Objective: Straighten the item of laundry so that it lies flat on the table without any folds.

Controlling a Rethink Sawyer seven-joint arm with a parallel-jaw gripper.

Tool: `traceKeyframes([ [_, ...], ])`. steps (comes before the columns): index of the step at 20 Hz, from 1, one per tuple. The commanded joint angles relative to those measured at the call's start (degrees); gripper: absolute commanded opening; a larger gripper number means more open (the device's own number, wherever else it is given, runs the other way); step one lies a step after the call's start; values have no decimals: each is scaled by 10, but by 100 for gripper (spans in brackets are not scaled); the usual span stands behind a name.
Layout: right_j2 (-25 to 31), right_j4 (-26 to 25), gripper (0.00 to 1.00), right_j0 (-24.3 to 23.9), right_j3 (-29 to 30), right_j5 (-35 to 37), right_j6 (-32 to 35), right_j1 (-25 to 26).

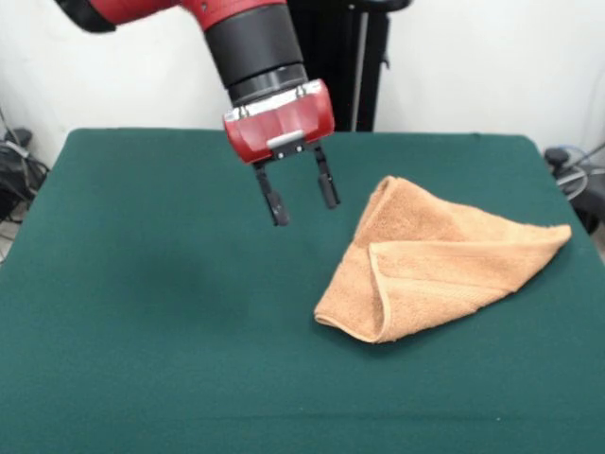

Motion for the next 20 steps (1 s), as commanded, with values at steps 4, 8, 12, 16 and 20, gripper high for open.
traceKeyframes([
  [4, 67, 11, 100, 5, -55, 92, -47, 152],
  [8, 88, 13, 100, -2, -71, 102, -62, 210],
  [12, 98, 4, 100, -5, -75, 96, -59, 232],
  [16, 106, -1, 100, -12, -79, 93, -57, 238],
  [20, 114, -1, 100, -19, -89, 109, -69, 241],
])
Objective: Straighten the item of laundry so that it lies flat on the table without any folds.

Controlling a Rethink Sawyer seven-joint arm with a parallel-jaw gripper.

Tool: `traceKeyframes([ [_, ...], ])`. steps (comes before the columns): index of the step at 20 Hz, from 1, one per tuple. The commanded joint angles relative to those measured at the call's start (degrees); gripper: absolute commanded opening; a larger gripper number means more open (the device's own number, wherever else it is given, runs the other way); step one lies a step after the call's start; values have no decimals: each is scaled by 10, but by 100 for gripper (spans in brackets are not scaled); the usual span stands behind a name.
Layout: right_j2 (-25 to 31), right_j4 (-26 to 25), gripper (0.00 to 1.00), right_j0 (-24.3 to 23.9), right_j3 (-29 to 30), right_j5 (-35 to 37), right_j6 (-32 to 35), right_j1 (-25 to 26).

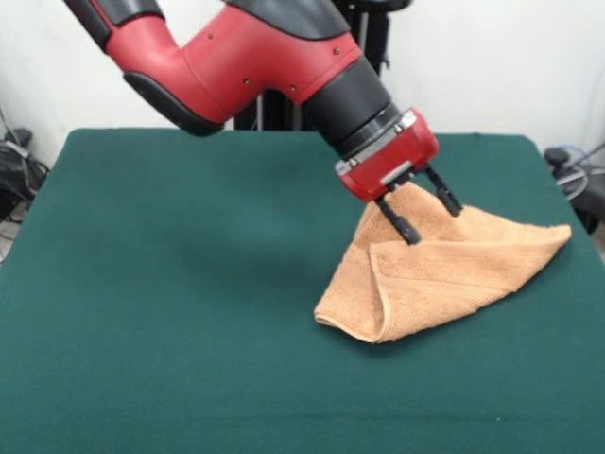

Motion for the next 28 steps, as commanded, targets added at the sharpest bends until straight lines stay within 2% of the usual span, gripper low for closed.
traceKeyframes([
  [1, 33, -5, 100, -4, -72, 74, -72, 29],
  [12, 30, -9, 100, 4, -106, 101, -92, 44],
  [28, 50, -2, 100, 10, -217, 183, -166, 120],
])
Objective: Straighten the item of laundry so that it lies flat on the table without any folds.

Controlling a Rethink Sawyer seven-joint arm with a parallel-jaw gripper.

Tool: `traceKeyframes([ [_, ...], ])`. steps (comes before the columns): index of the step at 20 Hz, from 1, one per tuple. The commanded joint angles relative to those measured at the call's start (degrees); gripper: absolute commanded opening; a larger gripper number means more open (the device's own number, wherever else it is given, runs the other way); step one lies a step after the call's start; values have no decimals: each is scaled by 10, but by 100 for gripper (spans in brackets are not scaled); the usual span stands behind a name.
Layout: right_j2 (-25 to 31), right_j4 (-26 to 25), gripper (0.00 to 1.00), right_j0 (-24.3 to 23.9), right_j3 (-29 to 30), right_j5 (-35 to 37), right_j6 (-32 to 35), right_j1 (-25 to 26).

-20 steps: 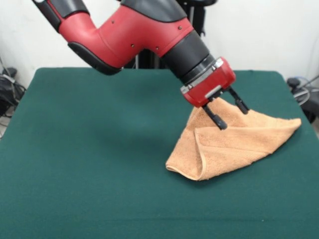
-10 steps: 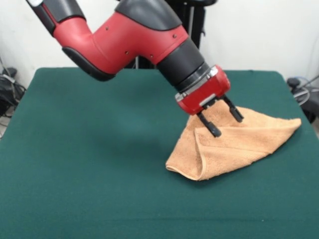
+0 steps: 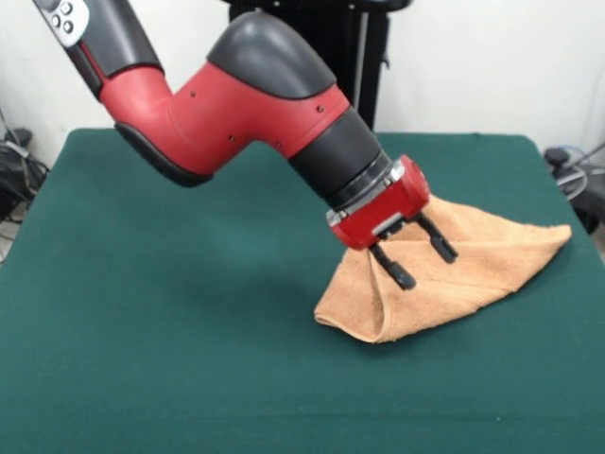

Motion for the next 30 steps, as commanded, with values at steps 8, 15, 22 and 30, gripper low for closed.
traceKeyframes([
  [8, 26, 9, 100, 2, -119, 129, -176, 27],
  [15, 20, 23, 100, -4, -112, 181, -196, 2],
  [22, 18, 7, 100, -18, -86, 177, -198, -13],
  [30, 13, 4, 100, -25, -67, 178, -195, -32],
])
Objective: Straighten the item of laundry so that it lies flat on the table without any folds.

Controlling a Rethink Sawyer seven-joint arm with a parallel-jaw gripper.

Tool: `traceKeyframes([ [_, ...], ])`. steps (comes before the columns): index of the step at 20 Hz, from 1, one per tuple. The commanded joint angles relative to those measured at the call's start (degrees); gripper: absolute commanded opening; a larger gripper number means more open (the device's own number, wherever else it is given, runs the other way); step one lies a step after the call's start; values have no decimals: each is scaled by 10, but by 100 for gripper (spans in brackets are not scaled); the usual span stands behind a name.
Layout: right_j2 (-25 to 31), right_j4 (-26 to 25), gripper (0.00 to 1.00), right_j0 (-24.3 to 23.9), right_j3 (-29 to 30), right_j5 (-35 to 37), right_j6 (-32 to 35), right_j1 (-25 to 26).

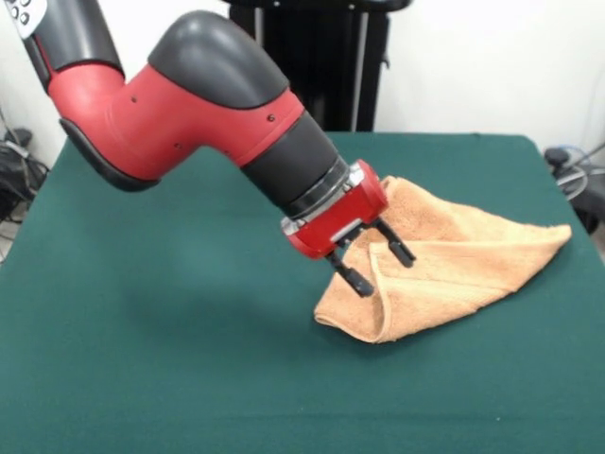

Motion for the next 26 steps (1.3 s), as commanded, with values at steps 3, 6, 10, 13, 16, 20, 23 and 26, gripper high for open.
traceKeyframes([
  [3, -15, -10, 100, -8, -5, 40, -93, -25],
  [6, -24, -22, 100, -5, 5, 20, -79, -30],
  [10, -39, -43, 100, 10, 15, -7, -51, -47],
  [13, -50, -59, 100, 19, 21, -28, -35, -49],
  [16, -56, -67, 100, 22, 21, -43, -30, -36],
  [20, -65, -74, 100, 26, 23, -57, -18, -24],
  [23, -68, -77, 100, 24, 23, -67, -13, -11],
  [26, -72, -82, 100, 22, 22, -84, -13, 7],
])
